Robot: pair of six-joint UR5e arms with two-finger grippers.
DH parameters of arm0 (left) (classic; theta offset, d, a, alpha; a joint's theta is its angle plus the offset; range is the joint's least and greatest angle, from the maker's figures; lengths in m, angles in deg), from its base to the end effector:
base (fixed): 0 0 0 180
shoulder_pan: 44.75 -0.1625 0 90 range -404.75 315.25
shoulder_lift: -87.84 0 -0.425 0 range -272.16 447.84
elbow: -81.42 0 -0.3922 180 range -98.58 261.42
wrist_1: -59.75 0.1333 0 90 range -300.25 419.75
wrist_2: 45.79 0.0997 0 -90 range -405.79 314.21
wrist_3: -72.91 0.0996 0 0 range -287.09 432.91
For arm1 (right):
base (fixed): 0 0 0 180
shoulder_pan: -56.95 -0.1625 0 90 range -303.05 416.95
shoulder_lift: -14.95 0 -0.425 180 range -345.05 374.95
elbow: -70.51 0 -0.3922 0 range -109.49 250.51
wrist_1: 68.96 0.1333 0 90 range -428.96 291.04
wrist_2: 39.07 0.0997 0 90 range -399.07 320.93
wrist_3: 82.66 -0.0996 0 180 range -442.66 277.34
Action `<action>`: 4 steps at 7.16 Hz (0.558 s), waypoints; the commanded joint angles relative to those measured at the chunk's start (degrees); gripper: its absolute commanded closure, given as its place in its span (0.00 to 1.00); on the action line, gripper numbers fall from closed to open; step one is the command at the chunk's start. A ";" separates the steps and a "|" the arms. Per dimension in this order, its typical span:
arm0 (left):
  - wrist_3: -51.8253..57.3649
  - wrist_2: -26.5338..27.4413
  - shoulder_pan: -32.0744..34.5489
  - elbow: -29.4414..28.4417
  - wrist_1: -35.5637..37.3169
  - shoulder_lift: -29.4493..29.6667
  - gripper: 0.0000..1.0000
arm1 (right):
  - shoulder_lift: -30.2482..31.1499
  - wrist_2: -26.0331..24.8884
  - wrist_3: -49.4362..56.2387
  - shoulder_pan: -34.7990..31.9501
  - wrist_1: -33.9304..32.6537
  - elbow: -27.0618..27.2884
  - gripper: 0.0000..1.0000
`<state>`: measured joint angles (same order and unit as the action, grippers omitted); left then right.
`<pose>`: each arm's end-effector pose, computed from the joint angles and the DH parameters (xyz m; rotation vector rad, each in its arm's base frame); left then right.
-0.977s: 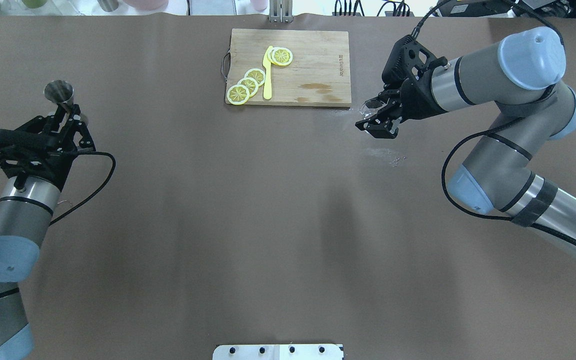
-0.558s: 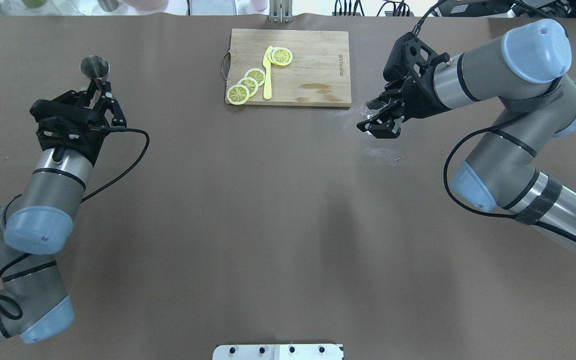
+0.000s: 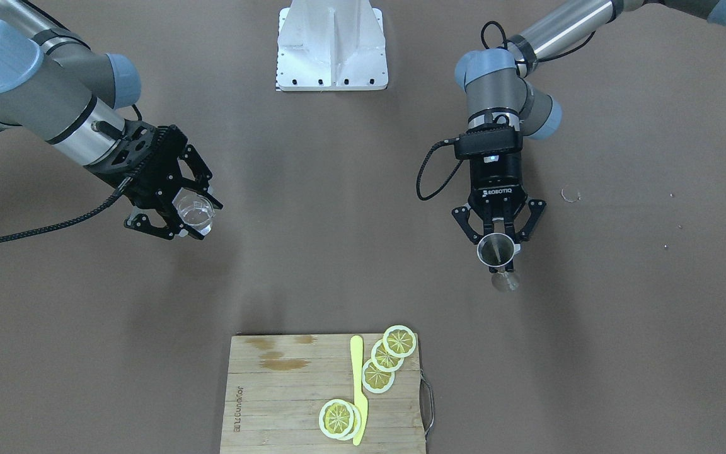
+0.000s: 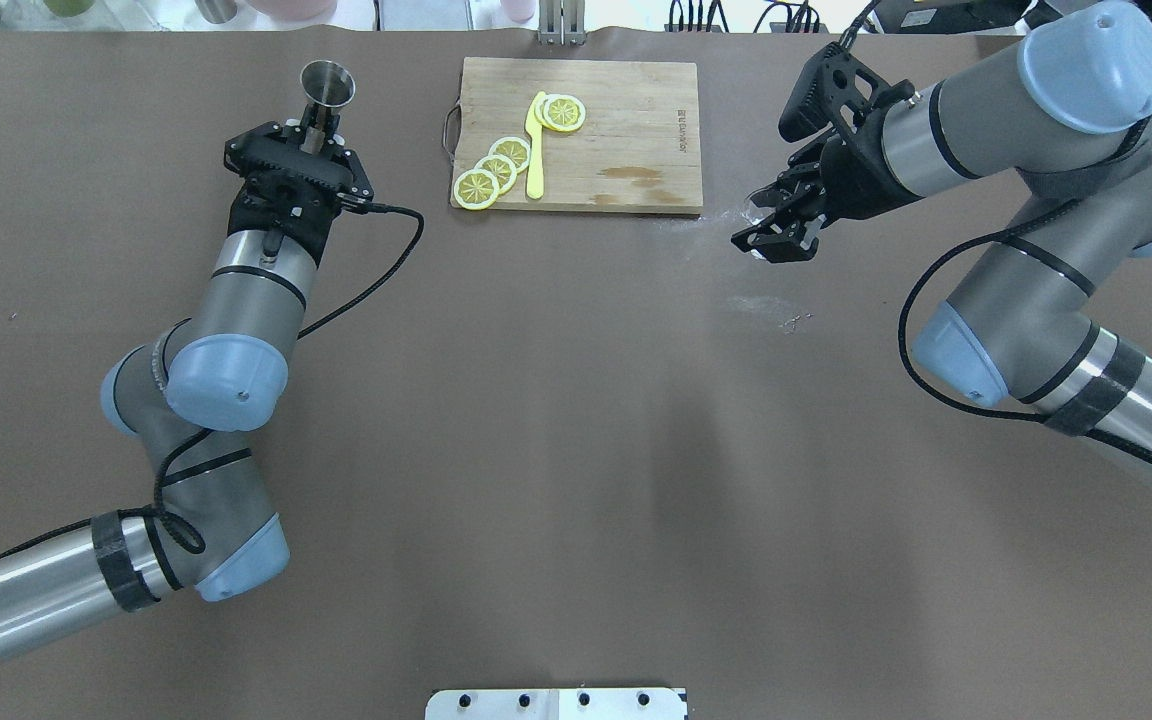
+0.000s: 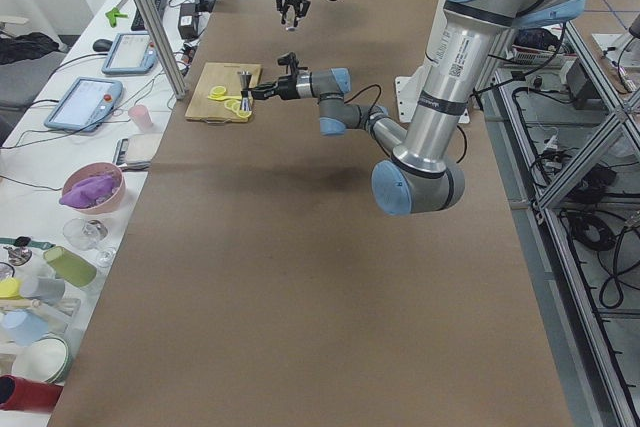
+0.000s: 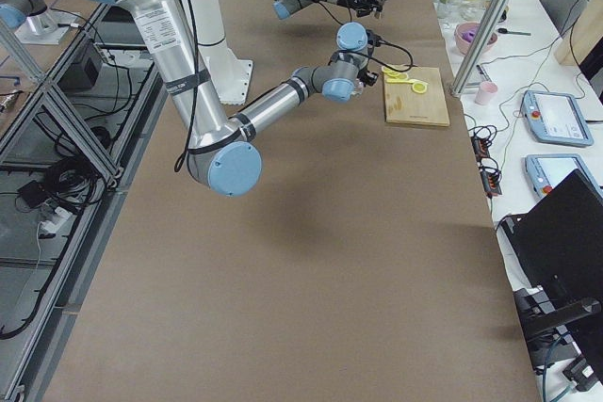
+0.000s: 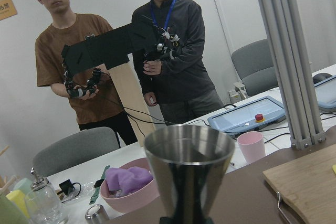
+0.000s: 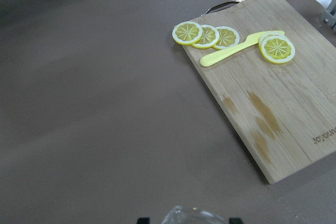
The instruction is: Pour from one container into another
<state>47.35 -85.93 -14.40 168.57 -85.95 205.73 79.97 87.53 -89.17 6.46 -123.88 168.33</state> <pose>0.4409 -0.5009 0.2841 1.4249 0.3536 -0.1283 -0.3379 -0.5260 0.2730 0.8582 -0.9936 -0.8709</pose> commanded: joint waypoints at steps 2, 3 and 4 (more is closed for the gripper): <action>5.78 0.15 -0.03 -8.73 0.77 11.10 1.00 | 0.01 -0.56 7.20 0.04 -14.30 6.40 1.00; 6.66 0.50 -0.64 -10.06 0.77 12.78 1.00 | 0.02 -0.57 7.65 0.04 -14.95 6.76 1.00; 8.67 0.59 -1.95 -10.25 0.77 13.50 1.00 | -0.94 -0.83 7.57 0.04 -15.04 6.77 1.00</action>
<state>54.04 -85.54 -15.15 159.33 -85.19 217.63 79.74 86.96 -82.08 6.49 -137.90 174.65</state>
